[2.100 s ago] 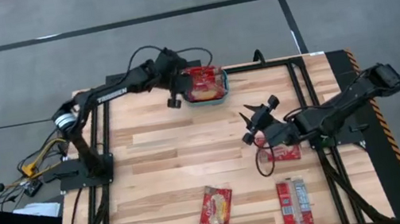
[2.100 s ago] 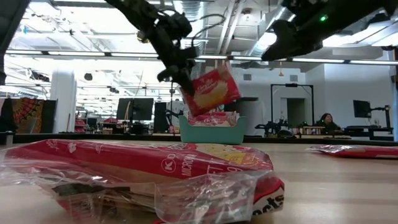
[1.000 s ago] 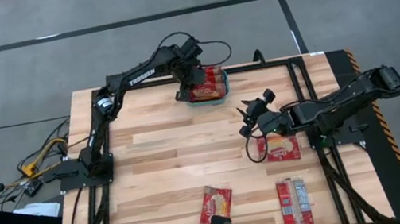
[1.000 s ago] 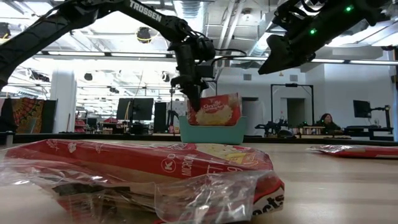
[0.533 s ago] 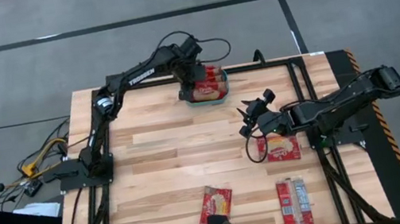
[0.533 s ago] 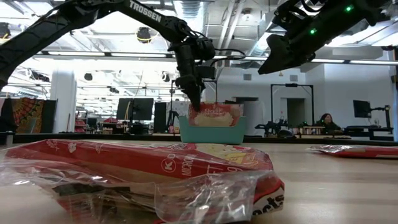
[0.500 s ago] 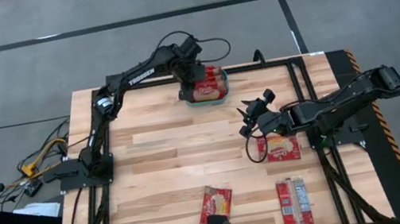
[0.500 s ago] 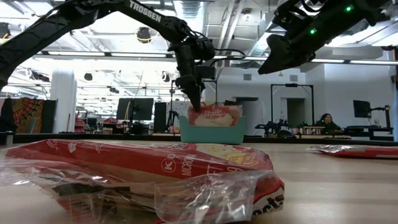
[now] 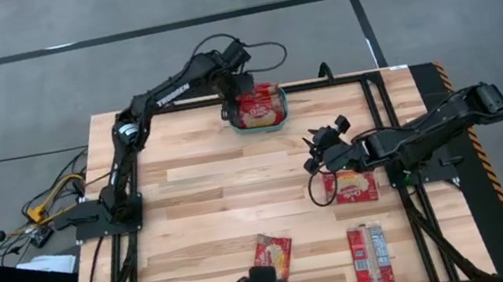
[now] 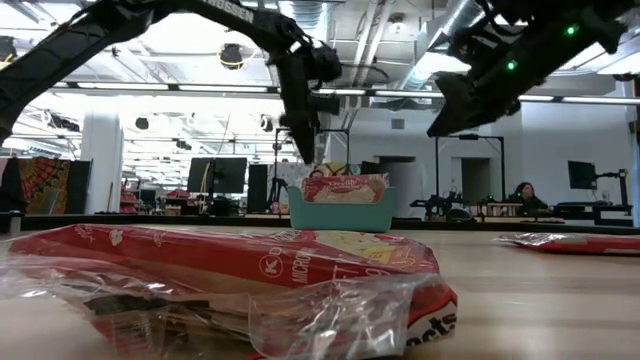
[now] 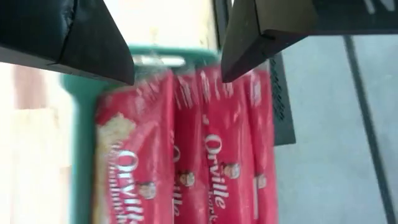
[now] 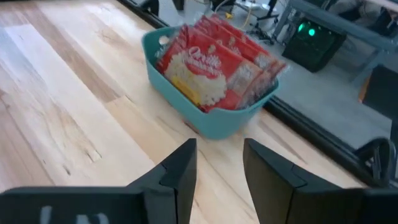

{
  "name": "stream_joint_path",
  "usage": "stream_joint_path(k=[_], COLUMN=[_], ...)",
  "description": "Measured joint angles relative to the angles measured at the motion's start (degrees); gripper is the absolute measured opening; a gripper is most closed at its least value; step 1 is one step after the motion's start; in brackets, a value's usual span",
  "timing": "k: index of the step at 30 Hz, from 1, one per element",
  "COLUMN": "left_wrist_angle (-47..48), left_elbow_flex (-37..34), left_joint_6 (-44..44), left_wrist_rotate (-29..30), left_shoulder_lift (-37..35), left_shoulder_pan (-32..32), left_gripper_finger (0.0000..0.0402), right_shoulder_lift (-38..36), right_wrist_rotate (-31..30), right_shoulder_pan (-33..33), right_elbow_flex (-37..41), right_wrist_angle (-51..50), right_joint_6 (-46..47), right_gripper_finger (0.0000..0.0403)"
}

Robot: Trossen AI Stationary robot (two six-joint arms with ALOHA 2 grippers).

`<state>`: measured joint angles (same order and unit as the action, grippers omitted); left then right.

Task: Sort popcorn bags into baskets
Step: Put the red popcorn bag into the blue bin

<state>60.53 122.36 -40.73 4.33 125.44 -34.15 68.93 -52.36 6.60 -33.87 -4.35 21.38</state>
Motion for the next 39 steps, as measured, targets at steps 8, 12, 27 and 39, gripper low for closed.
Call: stream_joint_path(k=[8, 12, 27, 39], left_wrist_angle=[1.86, 0.00, -23.08, -52.12], left_elbow_flex=[-3.73, -10.62, -44.66, -75.07], left_joint_6=[9.63, 10.17, 14.15, 35.78], left_wrist_rotate=[-25.22, -35.05, -29.84, -22.54], left_shoulder_lift=[-8.07, -10.71, -29.44, -49.85], left_shoulder_pan=[-5.00, -4.40, 9.21, 26.16], left_gripper_finger=[0.0202, 0.0168, 0.0117, 0.0120], right_shoulder_lift=[0.03, 0.55, 0.50, 0.48], right_wrist_rotate=[13.28, 20.73, 22.89, 22.46], right_shoulder_pan=[-4.85, -5.09, 7.87, 12.60], right_elbow_flex=[3.55, 3.61, 3.60, 3.59], right_wrist_angle=[8.33, 6.89, 4.25, 6.23], right_joint_6=[0.67, 1.10, 14.34, 18.03], right_gripper_finger=[0.0092, 0.0046, 0.0083, 0.0155])
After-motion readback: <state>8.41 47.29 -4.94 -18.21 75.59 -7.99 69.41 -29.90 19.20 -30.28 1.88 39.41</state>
